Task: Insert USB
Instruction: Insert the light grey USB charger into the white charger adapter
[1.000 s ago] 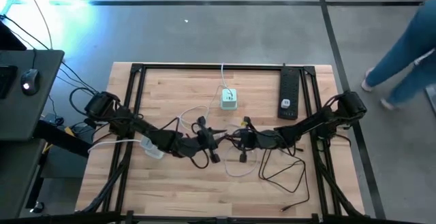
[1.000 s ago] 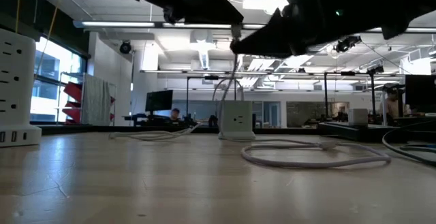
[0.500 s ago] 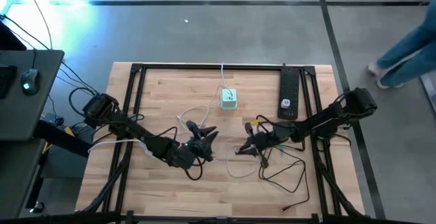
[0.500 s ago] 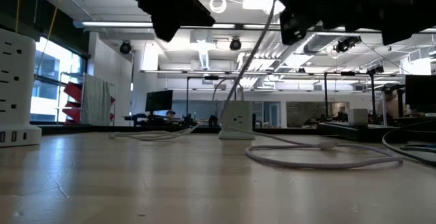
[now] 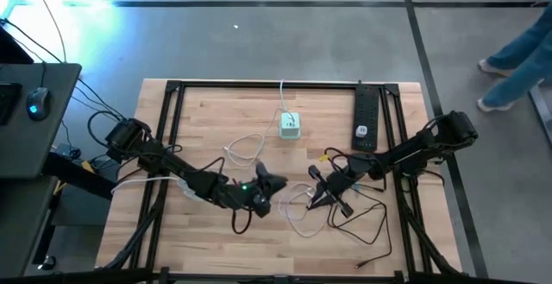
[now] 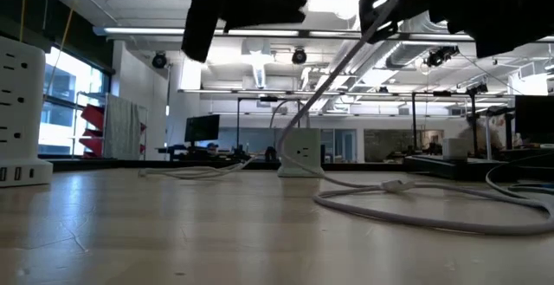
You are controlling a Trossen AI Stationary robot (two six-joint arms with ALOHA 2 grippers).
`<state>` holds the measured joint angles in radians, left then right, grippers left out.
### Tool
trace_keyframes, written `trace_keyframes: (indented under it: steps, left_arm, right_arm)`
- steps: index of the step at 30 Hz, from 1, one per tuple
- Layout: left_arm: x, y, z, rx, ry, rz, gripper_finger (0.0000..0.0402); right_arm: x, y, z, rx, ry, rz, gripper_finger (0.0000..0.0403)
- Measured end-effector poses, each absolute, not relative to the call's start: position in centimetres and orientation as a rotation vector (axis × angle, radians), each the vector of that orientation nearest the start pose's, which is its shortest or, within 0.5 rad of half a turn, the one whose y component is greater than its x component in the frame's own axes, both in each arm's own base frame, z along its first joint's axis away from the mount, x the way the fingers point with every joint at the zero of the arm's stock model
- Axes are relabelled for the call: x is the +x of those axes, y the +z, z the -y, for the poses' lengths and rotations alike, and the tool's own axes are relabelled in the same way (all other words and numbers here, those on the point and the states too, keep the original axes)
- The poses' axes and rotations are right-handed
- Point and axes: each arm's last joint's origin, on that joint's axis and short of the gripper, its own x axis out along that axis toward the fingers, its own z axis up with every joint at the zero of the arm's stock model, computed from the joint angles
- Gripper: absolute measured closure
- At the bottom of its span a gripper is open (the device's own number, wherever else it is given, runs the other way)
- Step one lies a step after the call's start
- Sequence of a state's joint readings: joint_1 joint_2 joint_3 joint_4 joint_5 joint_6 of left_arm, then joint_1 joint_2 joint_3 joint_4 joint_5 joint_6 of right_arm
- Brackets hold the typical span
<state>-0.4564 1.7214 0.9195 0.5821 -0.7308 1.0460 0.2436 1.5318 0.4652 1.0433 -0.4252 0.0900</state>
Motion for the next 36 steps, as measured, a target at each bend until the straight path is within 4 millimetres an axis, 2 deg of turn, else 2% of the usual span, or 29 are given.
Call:
trace_keyframes:
  steps: [4,9,14,20,27,30,33,36]
  left_arm:
    - [33.5,21.8,14.4,1.203,0.064,-0.194,0.0279]
    - [34.4,22.8,14.8,1.271,0.041,-0.16,0.0247]
    - [36.0,22.7,15.4,1.529,0.114,-0.248,0.0243]
    - [37.4,21.5,16.8,1.796,0.021,-0.372,0.0243]
    - [37.7,23.3,18.1,1.765,0.1,-0.368,0.0243]
    - [37.6,23.6,18.7,1.798,0.037,-0.356,0.0243]
    - [37.5,23.2,19.0,1.874,-0.087,-0.435,0.0243]
    - [37.6,23.1,18.6,1.847,-0.116,-0.485,0.0248]
  right_arm:
    - [26.5,17.8,-7.3,0.119,0.642,-0.082,0.0403]
    - [26.6,17.6,-7.0,0.129,0.63,-0.103,0.0403]
    - [26.6,17.5,-7.0,0.13,0.629,-0.118,0.0403]
    - [26.6,17.3,-7.0,0.134,0.627,-0.135,0.0403]
    - [26.5,17.0,-7.0,0.124,0.626,-0.161,0.0403]
    - [26.5,17.0,-7.0,0.122,0.626,-0.165,0.0403]
    - [26.5,17.0,-7.0,0.123,0.626,-0.165,0.0403]
    - [26.5,17.0,-7.0,0.122,0.626,-0.164,0.0403]
